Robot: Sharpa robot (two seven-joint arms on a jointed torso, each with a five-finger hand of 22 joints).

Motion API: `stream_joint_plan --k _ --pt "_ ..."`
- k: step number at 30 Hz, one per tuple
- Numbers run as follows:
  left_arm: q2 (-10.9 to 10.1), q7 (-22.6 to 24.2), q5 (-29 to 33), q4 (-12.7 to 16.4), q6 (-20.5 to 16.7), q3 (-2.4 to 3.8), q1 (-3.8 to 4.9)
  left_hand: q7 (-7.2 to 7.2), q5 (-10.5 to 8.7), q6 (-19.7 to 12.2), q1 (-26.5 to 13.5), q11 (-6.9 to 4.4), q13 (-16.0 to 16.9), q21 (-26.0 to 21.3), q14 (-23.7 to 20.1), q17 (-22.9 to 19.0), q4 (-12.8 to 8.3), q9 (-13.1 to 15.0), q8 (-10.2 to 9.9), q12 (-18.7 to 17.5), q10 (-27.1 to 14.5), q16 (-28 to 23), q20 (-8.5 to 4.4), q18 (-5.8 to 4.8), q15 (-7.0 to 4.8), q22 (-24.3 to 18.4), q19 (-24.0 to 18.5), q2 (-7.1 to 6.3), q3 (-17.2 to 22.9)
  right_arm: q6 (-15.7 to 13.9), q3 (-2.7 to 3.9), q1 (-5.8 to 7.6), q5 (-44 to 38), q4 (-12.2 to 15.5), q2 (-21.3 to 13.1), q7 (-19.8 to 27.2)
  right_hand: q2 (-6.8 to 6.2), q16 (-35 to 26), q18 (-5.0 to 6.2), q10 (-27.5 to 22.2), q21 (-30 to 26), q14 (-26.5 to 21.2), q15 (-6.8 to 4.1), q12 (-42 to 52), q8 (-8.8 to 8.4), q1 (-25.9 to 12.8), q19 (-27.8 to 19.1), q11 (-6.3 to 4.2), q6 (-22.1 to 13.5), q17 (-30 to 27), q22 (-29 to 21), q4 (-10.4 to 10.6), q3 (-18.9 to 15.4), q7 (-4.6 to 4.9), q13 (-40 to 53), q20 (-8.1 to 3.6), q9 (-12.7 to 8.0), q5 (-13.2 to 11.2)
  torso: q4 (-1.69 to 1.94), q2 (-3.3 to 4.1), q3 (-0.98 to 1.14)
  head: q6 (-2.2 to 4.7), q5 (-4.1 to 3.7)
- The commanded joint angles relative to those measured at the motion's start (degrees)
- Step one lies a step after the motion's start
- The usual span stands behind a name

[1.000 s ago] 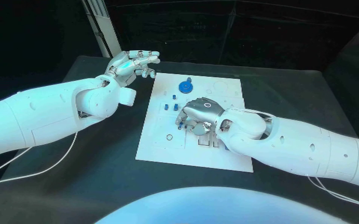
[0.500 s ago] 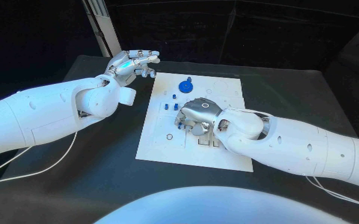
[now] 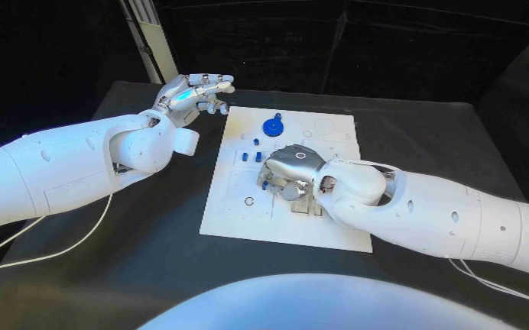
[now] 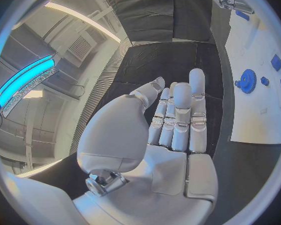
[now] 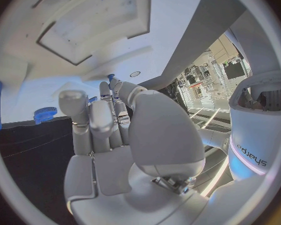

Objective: Assemble the parts on the task board

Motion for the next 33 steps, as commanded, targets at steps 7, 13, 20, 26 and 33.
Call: stream_joint_plan --k 7,13,20,26,33 --pt "-0.07 -0.25 0.12 0.1 1.17 0.04 0.08 -0.11 -0.23 -0.32 -0.2 -0.07 0.0 -0.08 -0.38 -0.04 0.09 -0.06 0.28 0.26 -0.54 -0.15 0.02 0.75 -0.08 -0.06 0.37 -0.2 -0.32 -0.12 -0.02 0.01 -1.31 -0.06 0.42 -1.27 -0.76 0.17 -0.76 -1.18 -0.21 0.54 0.31 -0.82 -0.55 -1.5 -1.1 0.62 -1.22 -0.41 -0.74 -0.15 -0.04 0.64 -0.09 0.31 -0.29 -0.62 0.02 0.01 -0.05 -0.07 -0.07" --pt "-0.07 -0.34 0.12 0.07 1.21 0.04 0.08 -0.11 -0.23 -0.32 -0.2 -0.07 0.0 -0.08 -0.38 -0.04 0.09 -0.06 0.28 0.26 -0.54 -0.15 0.02 0.75 -0.08 -0.06 0.37 -0.2 -0.32 -0.38 -0.02 0.0 -0.72 -0.24 0.43 -0.66 -2.33 -1.79 -0.14 -5.21 -2.64 -0.46 1.29 -1.11 -0.75 -3.86 -3.18 1.75 -5.23 -3.69 -4.31 0.72 -0.75 1.55 -0.36 1.16 -0.78 -0.53 0.0 -0.02 -0.01 -0.14 -0.02" --pt "-0.1 -0.38 0.12 0.04 1.12 0.04 0.08 -0.11 -0.23 -0.32 -0.2 -0.07 0.0 -0.08 -0.38 -0.04 0.09 -0.06 0.28 0.26 -0.54 -0.15 0.02 0.75 -0.08 -0.06 0.37 -0.2 -0.32 -0.36 -0.02 0.0 0.32 -0.2 0.31 0.21 -3.09 -1.83 -0.04 -5.92 -2.78 -0.48 1.4 -0.79 -0.56 -5.12 -3.35 1.9 -6.37 -3.9 -4.47 1.37 -1.82 1.59 -0.28 1.44 -0.64 -0.48 -0.03 -0.01 -0.01 -0.19 -0.04" --pt "-0.11 -0.45 0.12 -0.02 1.05 0.04 0.08 -0.11 -0.23 -0.32 -0.2 -0.07 0.0 -0.08 -0.38 -0.04 0.09 -0.06 0.28 0.26 -0.54 -0.15 0.02 0.75 -0.08 -0.06 0.37 -0.2 -0.32 -0.58 -0.02 0.01 0.66 0.03 0.16 0.67 -3.02 -1.99 0.02 -5.8 -2.93 -0.53 1.39 -0.59 -0.46 -5.24 -3.44 1.84 -6.29 -4.22 -4.7 1.51 -2.02 1.56 -0.24 1.48 -0.57 -0.19 -0.07 -0.05 0.07 -0.29 -0.06" --pt "-0.14 -0.47 0.12 -0.11 0.95 0.04 0.08 -0.11 -0.31 -0.33 -0.17 -0.06 -0.01 -0.13 -0.42 -0.11 0.09 -0.05 0.32 0.32 -0.58 -0.18 0.03 0.75 -0.07 -0.1 0.37 -0.14 -0.36 -0.36 -0.03 0.01 1.23 0.42 -0.15 0.92 -2.38 -1.31 -0.07 -3.97 -2.26 -0.22 1.09 0.52 -0.15 -4.66 -2.91 1.44 -5.34 -3.36 -3.79 1.37 -2.02 1.48 -0.01 1.35 -0.36 0.22 0.03 -0.03 0.01 -0.33 -0.13"
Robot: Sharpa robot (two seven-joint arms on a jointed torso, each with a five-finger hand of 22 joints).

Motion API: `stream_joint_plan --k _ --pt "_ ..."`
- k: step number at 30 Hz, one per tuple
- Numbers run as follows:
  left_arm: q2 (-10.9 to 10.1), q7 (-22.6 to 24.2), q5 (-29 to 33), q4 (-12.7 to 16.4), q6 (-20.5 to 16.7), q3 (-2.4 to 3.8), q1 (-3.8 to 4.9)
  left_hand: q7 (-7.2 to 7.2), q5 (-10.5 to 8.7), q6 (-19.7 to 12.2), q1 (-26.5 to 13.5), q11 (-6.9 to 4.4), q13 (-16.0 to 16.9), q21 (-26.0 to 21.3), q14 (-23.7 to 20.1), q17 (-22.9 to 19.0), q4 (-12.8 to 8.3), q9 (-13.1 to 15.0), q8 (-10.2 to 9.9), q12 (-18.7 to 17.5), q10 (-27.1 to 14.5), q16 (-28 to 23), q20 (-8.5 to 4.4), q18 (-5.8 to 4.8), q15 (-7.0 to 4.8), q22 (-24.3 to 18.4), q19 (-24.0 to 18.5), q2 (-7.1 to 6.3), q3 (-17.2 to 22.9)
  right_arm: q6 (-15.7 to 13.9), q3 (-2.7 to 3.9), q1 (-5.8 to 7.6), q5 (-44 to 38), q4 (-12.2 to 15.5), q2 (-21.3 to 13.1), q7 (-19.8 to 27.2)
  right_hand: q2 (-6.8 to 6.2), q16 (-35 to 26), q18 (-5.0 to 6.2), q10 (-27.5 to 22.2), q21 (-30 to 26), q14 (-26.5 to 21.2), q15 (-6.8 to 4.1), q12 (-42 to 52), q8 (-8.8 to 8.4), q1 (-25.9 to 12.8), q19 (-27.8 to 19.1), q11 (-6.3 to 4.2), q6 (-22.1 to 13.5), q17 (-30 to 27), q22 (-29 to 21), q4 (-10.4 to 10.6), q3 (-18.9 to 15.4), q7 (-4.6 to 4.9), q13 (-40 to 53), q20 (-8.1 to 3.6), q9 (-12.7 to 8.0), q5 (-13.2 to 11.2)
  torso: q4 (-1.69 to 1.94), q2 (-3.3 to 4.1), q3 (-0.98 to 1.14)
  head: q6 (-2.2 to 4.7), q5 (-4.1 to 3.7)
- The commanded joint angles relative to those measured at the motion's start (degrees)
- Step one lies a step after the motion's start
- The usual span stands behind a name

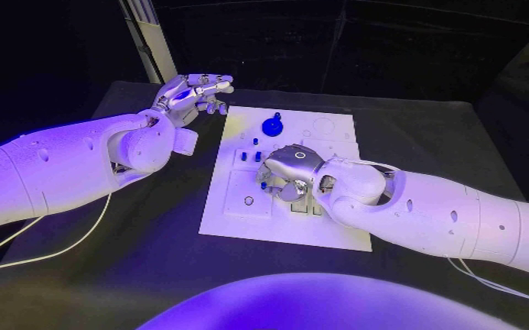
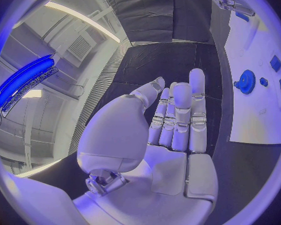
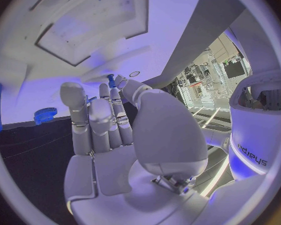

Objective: Assemble the parts on the task board

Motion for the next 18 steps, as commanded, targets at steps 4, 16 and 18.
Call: stream_joint_plan --k 4,16,18 --pt "-0.04 0.09 0.11 -0.09 0.5 0.04 0.08 -0.11 -0.32 -0.34 -0.15 0.14 -0.01 -0.14 -0.42 -0.04 0.08 -0.06 0.33 0.33 -0.38 -0.17 0.03 0.75 -0.07 -0.05 0.38 -0.13 -0.36 -0.08 0.0 0.07 0.83 0.68 -0.46 0.79 0.87 0.45 -0.08 1.02 0.42 0.31 0.1 0.49 0.4 0.13 0.23 -0.13 0.72 0.34 0.34 -0.16 -0.23 -0.04 0.09 -0.13 0.09 0.45 0.04 0.01 0.0 -0.09 0.08" --pt "-0.09 0.04 0.11 -0.29 0.45 0.04 0.08 -0.11 -0.35 -0.35 -0.08 0.13 -0.01 -0.17 -0.41 -0.02 0.05 -0.05 0.35 0.36 -0.4 -0.16 0.03 0.75 -0.08 -0.07 0.38 -0.08 -0.36 -2.27 0.0 0.06 0.0 0.95 -1.37 -0.84 -0.19 -0.18 0.06 -0.42 -0.38 0.03 0.33 -0.34 0.05 -0.59 -0.31 0.24 0.47 -0.92 -0.89 0.1 -1.26 0.14 -0.27 -0.08 -0.04 0.74 0.06 0.0 0.0 0.07 -0.28" --pt "-0.1 0.02 0.11 -0.32 0.45 0.04 0.08 -0.11 -0.35 -0.35 -0.08 0.13 -0.01 -0.17 -0.41 -0.02 0.05 -0.05 0.35 0.36 -0.4 -0.16 0.03 0.75 -0.08 -0.07 0.38 -0.08 -0.36 -3.85 0.01 0.05 -0.06 1.07 -1.54 -1.0 -0.52 -0.72 0.29 -1.38 -1.41 -0.22 0.55 -0.74 -0.08 -0.8 -1.02 0.5 -0.16 -1.8 -2.36 0.25 -1.65 0.36 -0.32 0.08 -0.15 0.67 0.04 0.0 0.01 0.1 -0.3"
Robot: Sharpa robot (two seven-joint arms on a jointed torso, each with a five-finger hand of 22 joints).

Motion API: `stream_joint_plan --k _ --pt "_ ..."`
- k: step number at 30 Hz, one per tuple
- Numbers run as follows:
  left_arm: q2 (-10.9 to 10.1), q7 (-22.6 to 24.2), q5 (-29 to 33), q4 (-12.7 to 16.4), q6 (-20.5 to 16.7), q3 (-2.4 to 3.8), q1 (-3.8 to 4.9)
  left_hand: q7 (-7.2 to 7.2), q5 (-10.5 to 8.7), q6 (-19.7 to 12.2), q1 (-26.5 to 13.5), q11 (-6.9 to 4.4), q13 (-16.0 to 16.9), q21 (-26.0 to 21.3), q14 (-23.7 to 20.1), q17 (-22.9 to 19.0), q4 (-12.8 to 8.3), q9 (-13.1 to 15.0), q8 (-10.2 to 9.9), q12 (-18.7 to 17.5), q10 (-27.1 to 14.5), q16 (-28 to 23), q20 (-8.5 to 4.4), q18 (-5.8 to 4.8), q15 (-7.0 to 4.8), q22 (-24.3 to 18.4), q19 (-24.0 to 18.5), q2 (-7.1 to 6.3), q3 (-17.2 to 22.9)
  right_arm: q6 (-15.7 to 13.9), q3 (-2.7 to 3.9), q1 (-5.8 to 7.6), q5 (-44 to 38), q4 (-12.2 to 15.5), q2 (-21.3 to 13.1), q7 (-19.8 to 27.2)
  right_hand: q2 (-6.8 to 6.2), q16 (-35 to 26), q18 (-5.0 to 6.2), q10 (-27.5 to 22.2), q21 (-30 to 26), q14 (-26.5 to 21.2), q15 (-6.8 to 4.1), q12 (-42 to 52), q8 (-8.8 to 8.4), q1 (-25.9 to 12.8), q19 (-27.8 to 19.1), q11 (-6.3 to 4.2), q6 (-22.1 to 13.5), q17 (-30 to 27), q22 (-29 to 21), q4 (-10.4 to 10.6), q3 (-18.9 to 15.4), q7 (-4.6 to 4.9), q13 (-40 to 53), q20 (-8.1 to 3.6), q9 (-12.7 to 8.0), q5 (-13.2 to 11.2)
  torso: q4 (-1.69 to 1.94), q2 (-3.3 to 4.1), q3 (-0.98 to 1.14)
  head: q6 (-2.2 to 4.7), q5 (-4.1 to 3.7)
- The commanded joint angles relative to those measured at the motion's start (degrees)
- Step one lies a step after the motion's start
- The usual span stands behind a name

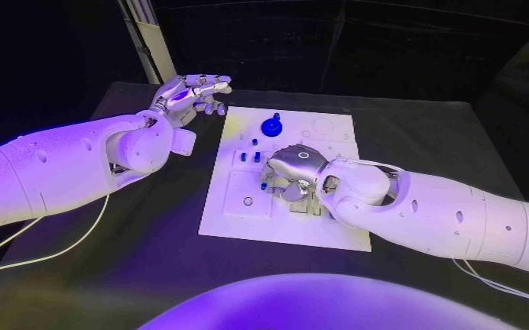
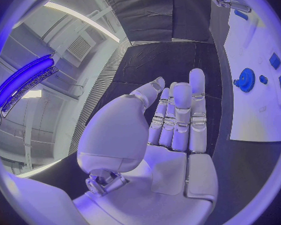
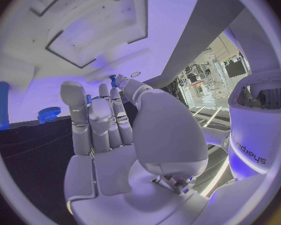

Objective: Assemble the parts on the task board

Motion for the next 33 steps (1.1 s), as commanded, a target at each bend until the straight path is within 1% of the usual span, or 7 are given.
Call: stream_joint_plan --k 1,10,15,19,22,25,33 --pt "-0.04 0.11 0.11 -0.04 0.47 0.04 0.07 -0.11 -0.35 -0.35 -0.08 0.13 -0.01 -0.17 -0.41 -0.02 0.05 -0.06 0.35 0.36 -0.41 -0.16 0.03 0.75 -0.08 -0.08 0.38 -0.08 -0.36 -4.34 0.01 0.05 -0.47 0.39 -0.34 -0.81 -0.29 -0.83 0.39 -1.32 -1.3 -0.33 0.65 -0.53 -0.3 -0.48 -1.08 0.29 -0.87 -1.11 -1.75 0.08 -0.65 0.49 -0.06 0.14 -0.18 0.15 0.0 0.01 0.02 0.14 -0.15" --pt "-0.07 0.05 0.11 -0.16 0.58 0.03 0.06 -0.11 -0.4 -0.38 -0.01 0.13 -0.03 -0.2 -0.48 -0.22 0.0 -0.06 0.37 0.4 -0.46 -0.24 0.03 0.75 -0.08 -0.12 0.39 -0.05 -0.39 -9.41 0.27 0.06 2.5 3.43 -4.31 -0.4 -0.57 -4.16 1.43 -4.49 -5.92 -1.61 1.34 -0.63 -0.28 0.24 -3.9 1.19 -3.24 -6.04 -7.85 0.1 -2.31 1.47 0.01 0.85 -0.22 -0.04 -0.22 -0.17 0.04 0.39 -0.77" --pt "-0.24 -0.04 0.11 -0.01 0.6 0.0 0.06 -0.11 -0.4 -0.38 -0.01 0.13 -0.03 -0.2 -0.48 -0.22 0.0 -0.06 0.37 0.4 -0.46 -0.24 0.03 0.75 -0.08 -0.12 0.39 -0.05 -0.39 -3.55 2.79 0.35 4.18 6.03 -9.21 -4.11 -0.91 -3.52 1.43 -4.11 -5.89 -1.2 1.22 -0.04 -0.09 -0.4 -3.57 0.92 -3.06 -4.98 -7.68 0.65 -3.58 1.02 0.1 0.86 -0.1 0.13 -0.21 -0.12 -0.05 0.84 -1.44" --pt "-0.32 -0.06 0.11 0.1 0.64 -0.07 0.06 -0.11 -0.4 -0.38 -0.01 0.13 -0.03 -0.2 -0.48 -0.22 0.0 -0.06 0.37 0.4 -0.46 -0.24 0.03 0.75 -0.08 -0.12 0.39 -0.05 -0.39 -0.21 3.79 1.09 2.6 6.78 -12.14 -6.82 -2.13 -3.53 1.52 -4.46 -6.52 -0.98 0.76 0.6 -0.16 -2.02 -3.27 0.39 -3.63 -5.05 -8.33 2.89 -9.6 0.29 0.12 0.46 -0.11 1.71 -0.35 -0.16 -0.05 1.22 -1.79" --pt "-0.25 -0.03 0.11 0.12 0.71 -0.12 0.05 -0.11 -0.4 -0.38 -0.01 0.13 -0.03 -0.2 -0.48 -0.22 0.0 -0.06 0.37 0.4 -0.46 -0.24 0.03 0.75 -0.08 -0.12 0.39 -0.05 -0.39 1.17 4.15 1.56 1.67 6.59 -13.71 -7.89 -1.1 -4.04 1.62 -5.37 -7.48 -0.93 0.48 1.31 -0.07 0.35 -3.11 -0.02 -4.25 -5.82 -9.37 5.11 -16.48 -0.12 0.17 0.06 -0.05 2.45 -0.37 -0.13 -0.01 1.43 -1.83" --pt "-0.17 0.02 0.11 0.05 0.77 -0.14 0.05 -0.11 -0.4 -0.38 -0.01 0.13 -0.03 -0.2 -0.48 -0.22 0.0 -0.06 0.37 0.4 -0.46 -0.24 0.03 0.75 -0.08 -0.12 0.39 -0.05 -0.39 1.76 4.31 1.78 1.27 6.01 -14.31 -8.27 -0.81 -4.65 1.52 -6.4 -8.26 -0.97 0.47 1.59 -0.14 2.03 -3.11 -0.3 -4.61 -6.68 -10.27 6.91 -19.74 -0.46 0.13 0.14 -0.07 2.71 -0.29 -0.08 0.0 1.59 -2.08" --pt "-0.06 -0.09 0.11 -0.04 0.9 -0.19 0.05 -0.11 -0.4 -0.38 -0.01 0.13 -0.03 -0.2 -0.48 -0.22 0.0 -0.06 0.37 0.4 -0.46 -0.24 0.03 0.75 -0.08 -0.12 0.39 -0.05 -0.39 4.67 4.45 2.0 1.44 4.68 -14.29 -7.91 0.1 -5.11 1.6 -6.91 -8.75 -0.89 0.42 2.07 -0.08 4.26 -2.97 -0.15 -4.45 -7.31 -10.84 8.07 -20.42 -1.3 0.13 0.1 -0.03 2.49 0.02 -0.08 -0.06 1.79 -2.2"
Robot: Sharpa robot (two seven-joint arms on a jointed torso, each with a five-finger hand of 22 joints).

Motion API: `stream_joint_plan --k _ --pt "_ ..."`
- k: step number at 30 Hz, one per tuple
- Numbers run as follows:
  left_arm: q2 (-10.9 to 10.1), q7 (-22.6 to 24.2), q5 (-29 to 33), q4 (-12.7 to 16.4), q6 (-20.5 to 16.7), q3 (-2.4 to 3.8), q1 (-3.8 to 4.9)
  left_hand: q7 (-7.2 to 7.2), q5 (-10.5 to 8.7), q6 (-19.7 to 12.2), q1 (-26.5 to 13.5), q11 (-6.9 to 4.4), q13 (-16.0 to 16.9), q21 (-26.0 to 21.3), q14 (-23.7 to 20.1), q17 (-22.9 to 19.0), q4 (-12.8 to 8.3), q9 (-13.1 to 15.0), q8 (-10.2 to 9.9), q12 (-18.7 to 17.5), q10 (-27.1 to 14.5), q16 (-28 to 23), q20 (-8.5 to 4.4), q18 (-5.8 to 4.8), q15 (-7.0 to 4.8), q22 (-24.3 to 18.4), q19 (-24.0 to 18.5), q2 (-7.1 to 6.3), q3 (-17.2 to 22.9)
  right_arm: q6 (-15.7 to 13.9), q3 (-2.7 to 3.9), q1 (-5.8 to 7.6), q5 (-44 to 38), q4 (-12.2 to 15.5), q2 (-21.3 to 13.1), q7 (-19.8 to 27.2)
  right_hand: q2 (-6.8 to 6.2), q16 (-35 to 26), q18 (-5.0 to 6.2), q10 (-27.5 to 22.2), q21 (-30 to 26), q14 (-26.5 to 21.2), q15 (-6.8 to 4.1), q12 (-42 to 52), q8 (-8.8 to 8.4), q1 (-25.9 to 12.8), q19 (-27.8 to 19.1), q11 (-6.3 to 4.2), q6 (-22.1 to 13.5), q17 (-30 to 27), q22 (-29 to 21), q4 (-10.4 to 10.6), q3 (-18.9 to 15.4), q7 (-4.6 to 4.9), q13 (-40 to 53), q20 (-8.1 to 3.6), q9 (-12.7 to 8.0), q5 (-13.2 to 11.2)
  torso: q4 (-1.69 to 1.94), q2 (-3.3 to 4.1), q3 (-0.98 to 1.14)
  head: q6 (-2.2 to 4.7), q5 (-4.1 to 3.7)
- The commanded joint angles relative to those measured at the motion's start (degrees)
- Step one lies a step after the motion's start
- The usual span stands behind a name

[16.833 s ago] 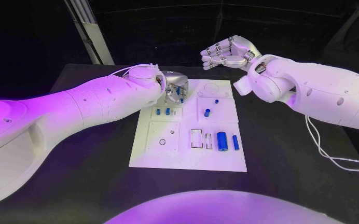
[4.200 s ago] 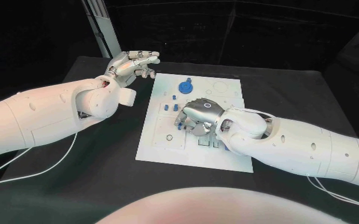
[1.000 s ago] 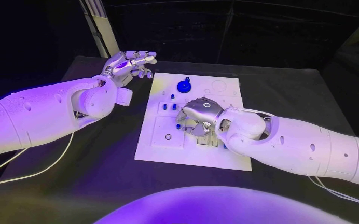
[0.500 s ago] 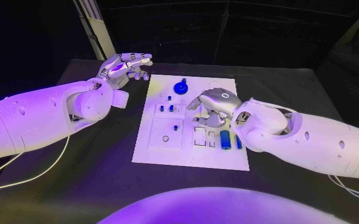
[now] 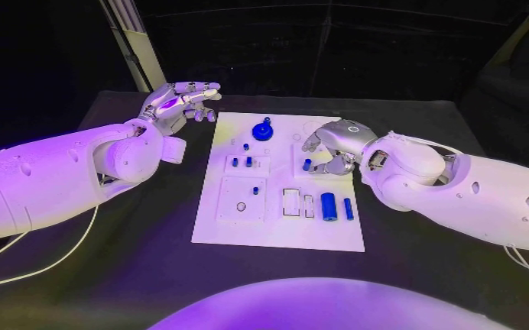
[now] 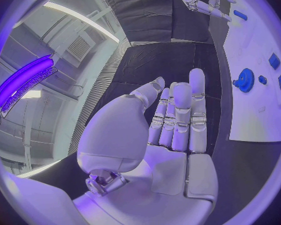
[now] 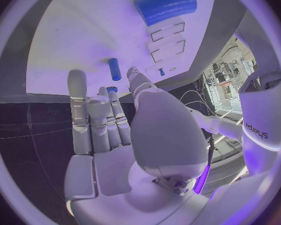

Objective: Assemble the parts on the task board

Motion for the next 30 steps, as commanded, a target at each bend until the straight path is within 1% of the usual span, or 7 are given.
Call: stream_joint_plan --k 1,3,6,11,16,23,30 --pt "0.03 0.08 0.11 0.04 0.8 0.01 0.07 -0.11 -0.2 -0.39 -0.01 0.13 -0.02 -0.21 -0.48 -0.05 0.0 -0.06 0.37 0.2 -0.46 -0.24 0.03 0.76 -0.08 -0.06 0.39 -0.05 -0.39 3.94 0.06 0.13 -0.42 -0.34 0.27 -0.5 0.19 -0.27 0.67 -0.52 -0.35 -0.08 -0.38 0.38 -0.06 1.08 0.19 -0.02 0.19 -0.1 -0.05 0.36 0.05 -0.53 0.05 -0.4 0.11 -0.03 0.25 0.05 -0.04 0.05 0.01" --pt "0.0 0.06 0.11 0.04 0.8 -0.01 0.07 -0.11 -0.2 -0.39 -0.01 0.13 -0.02 -0.21 -0.48 -0.05 0.0 -0.06 0.37 0.2 -0.46 -0.24 0.03 0.76 -0.08 -0.06 0.39 -0.05 -0.39 4.62 0.07 0.14 -0.11 -0.59 0.48 -0.09 0.34 -0.28 0.68 -0.43 -0.38 -0.05 -0.4 0.5 -0.02 1.31 0.22 -0.05 0.35 -0.11 -0.09 0.44 0.1 -0.6 0.06 -0.42 0.13 -0.06 0.11 0.09 -0.04 0.09 0.15" --pt "-0.06 0.03 0.11 0.03 0.79 -0.03 0.07 -0.11 -0.2 -0.39 -0.01 0.13 -0.02 -0.21 -0.48 -0.05 0.0 -0.06 0.37 0.2 -0.46 -0.24 0.03 0.76 -0.08 -0.06 0.39 -0.05 -0.39 5.44 0.08 0.15 0.54 -1.12 0.92 0.73 0.6 -0.36 0.67 0.0 -0.39 -0.02 -0.47 0.91 0.08 1.41 0.35 -0.17 0.79 -0.23 -0.09 0.83 -0.01 -0.76 0.11 -0.46 0.18 -0.16 0.06 0.12 -0.05 0.08 0.24" --pt "-0.06 0.01 0.11 0.03 0.81 -0.04 0.07 -0.11 -0.2 -0.39 -0.01 0.13 -0.02 -0.21 -0.48 -0.05 0.0 -0.06 0.37 0.2 -0.46 -0.24 0.03 0.76 -0.08 -0.06 0.39 -0.05 -0.39 6.8 0.09 0.16 1.0 -2.0 1.61 1.61 2.47 -0.76 0.49 1.87 0.32 0.0 -0.8 2.1 0.24 2.95 1.19 -0.59 2.34 -0.77 0.79 0.96 1.21 -0.93 0.09 -0.74 0.26 -0.69 0.02 0.11 -0.07 0.09 0.26" --pt "-0.08 -0.02 0.11 0.04 0.82 -0.05 0.07 -0.11 -0.2 -0.39 -0.01 0.13 -0.02 -0.21 -0.48 -0.05 0.0 -0.06 0.37 0.2 -0.46 -0.24 0.03 0.76 -0.08 -0.06 0.39 -0.05 -0.39 8.26 0.09 0.15 1.27 -2.61 2.16 2.19 3.85 1.14 0.02 4.34 2.37 0.88 -1.15 2.64 0.92 3.7 2.66 -1.01 5.17 1.98 3.42 1.36 3.01 -0.9 -0.02 -1.04 0.51 -2.42 -0.02 0.14 -0.02 0.16 0.35" --pt "-0.1 -0.07 0.11 0.02 0.88 -0.05 0.08 -0.11 -0.2 -0.39 -0.01 0.13 -0.02 -0.21 -0.48 -0.05 0.0 -0.06 0.37 0.2 -0.46 -0.24 0.03 0.76 -0.08 -0.06 0.39 -0.05 -0.39 8.31 0.09 0.15 1.87 -3.05 2.62 3.38 4.75 2.21 -0.28 6.25 3.85 1.17 -1.46 2.03 0.92 5.25 3.45 -1.36 6.81 3.18 5.16 1.21 5.88 -1.1 -0.11 -1.37 0.42 -3.84 -0.01 0.06 -0.04 -0.06 0.36" --pt "-0.12 -0.13 0.11 -0.02 0.86 -0.06 0.08 -0.11 -0.2 -0.39 -0.01 0.13 -0.02 -0.21 -0.48 -0.05 0.0 -0.06 0.37 0.2 -0.46 -0.24 0.03 0.76 -0.08 -0.06 0.39 -0.05 -0.39 7.08 0.09 0.15 2.37 -3.14 2.86 3.76 4.7 2.56 -0.37 7.32 4.33 1.13 -1.54 1.41 0.8 5.95 3.55 -1.44 7.62 3.55 5.66 0.91 8.22 -1.02 -0.1 -1.49 0.36 -4.11 -0.05 0.03 -0.03 -0.17 0.37"
